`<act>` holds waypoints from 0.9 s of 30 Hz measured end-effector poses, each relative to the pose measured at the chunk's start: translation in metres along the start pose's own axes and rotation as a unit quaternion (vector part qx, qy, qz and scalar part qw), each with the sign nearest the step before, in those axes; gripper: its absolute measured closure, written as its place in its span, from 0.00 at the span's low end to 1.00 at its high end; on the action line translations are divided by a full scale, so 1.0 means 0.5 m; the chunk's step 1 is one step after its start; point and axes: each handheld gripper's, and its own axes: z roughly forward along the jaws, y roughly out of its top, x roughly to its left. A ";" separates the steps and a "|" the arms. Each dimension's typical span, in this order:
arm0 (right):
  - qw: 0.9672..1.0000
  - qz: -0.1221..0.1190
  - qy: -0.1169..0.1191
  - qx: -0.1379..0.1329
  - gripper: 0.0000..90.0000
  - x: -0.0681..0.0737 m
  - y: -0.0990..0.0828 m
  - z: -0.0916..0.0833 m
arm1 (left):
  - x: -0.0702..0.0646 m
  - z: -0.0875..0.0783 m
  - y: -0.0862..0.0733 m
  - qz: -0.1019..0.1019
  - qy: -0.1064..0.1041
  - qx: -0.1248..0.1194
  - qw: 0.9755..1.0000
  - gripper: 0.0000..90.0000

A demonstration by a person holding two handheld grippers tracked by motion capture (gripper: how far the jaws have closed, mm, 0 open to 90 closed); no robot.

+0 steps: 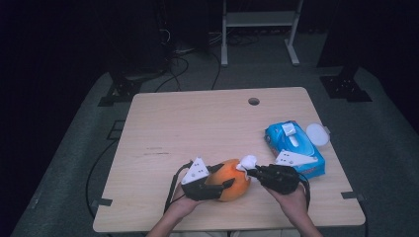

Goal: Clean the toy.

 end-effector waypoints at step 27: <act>1.000 -0.022 -0.012 0.015 0.92 0.015 0.001 0.016 | -0.020 0.004 0.010 0.046 -0.002 0.006 0.999 0.48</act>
